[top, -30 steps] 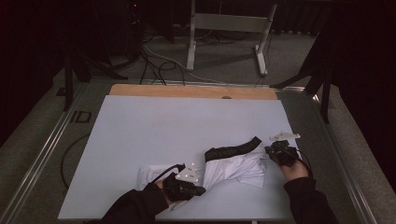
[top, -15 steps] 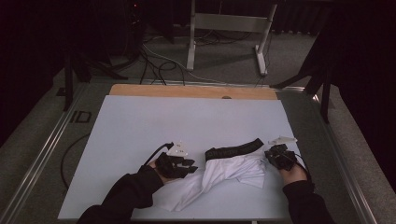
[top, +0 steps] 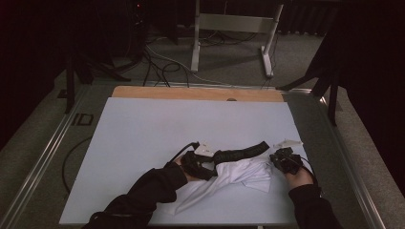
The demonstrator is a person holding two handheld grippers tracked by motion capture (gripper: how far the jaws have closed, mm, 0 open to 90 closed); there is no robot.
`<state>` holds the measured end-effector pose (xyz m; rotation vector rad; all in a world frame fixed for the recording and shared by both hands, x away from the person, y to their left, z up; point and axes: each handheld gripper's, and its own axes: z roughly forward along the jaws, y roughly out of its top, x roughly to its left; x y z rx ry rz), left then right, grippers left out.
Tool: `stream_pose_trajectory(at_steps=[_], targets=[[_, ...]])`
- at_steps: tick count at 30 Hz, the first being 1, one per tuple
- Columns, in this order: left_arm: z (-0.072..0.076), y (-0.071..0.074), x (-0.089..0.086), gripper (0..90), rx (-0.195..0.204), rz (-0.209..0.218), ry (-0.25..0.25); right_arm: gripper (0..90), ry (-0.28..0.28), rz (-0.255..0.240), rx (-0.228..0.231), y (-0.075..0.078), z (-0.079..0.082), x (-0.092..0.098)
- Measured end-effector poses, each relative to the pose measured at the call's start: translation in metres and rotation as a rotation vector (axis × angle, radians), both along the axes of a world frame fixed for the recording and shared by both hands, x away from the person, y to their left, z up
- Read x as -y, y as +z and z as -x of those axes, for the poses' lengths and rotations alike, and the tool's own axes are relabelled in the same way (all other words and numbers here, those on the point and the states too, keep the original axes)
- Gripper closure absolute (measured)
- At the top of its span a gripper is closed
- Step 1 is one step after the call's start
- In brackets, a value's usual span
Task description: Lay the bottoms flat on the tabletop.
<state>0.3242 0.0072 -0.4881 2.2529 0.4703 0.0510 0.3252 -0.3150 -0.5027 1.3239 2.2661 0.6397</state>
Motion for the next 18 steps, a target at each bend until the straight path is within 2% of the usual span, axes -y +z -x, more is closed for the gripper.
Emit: stream_pose_trajectory(at_steps=[2, 4, 5, 6, 8, 9, 10, 11, 13, 15, 18], targets=[[0.002, 0.004, 0.010, 42.7, 0.026, -0.002, -0.036, 90.0, 0.000, -0.006, 0.000, -0.001, 0.000, 0.001], [0.006, 0.007, 0.019, 41.6, 0.026, 0.011, -0.068, 90.0, 0.002, -0.006, 0.000, -0.001, 0.000, 0.001], [0.010, 0.005, 0.025, 38.4, 0.029, -0.019, -0.075, 90.0, 0.005, -0.005, -0.003, -0.002, 0.000, 0.000], [0.010, 0.005, 0.025, 38.1, 0.029, -0.019, -0.075, 90.0, 0.005, -0.005, -0.003, -0.002, 0.000, 0.000], [0.012, -0.001, 0.028, 37.4, 0.027, -0.036, -0.059, 90.0, 0.007, -0.006, -0.003, -0.002, 0.000, 0.000], [0.011, -0.006, 0.028, 35.1, 0.028, -0.069, -0.039, 90.0, 0.006, -0.007, -0.003, -0.002, -0.001, 0.001], [0.011, -0.006, 0.028, 35.0, 0.028, -0.069, -0.039, 90.0, 0.006, -0.007, -0.003, -0.002, -0.001, 0.001], [0.009, -0.013, 0.028, 35.0, 0.007, -0.081, -0.012, 90.0, 0.006, -0.007, -0.004, -0.002, -0.001, 0.000], [0.009, -0.015, 0.029, 34.3, 0.002, -0.089, -0.009, 90.0, 0.007, -0.003, -0.001, -0.003, -0.001, 0.000], [0.008, -0.022, 0.030, 33.0, 0.004, -0.128, -0.004, 90.0, 0.006, -0.004, -0.003, -0.002, -0.001, 0.000], [0.007, -0.027, 0.033, 33.5, -0.013, -0.135, 0.005, 90.0, 0.008, -0.003, -0.003, -0.003, -0.001, 0.000]])
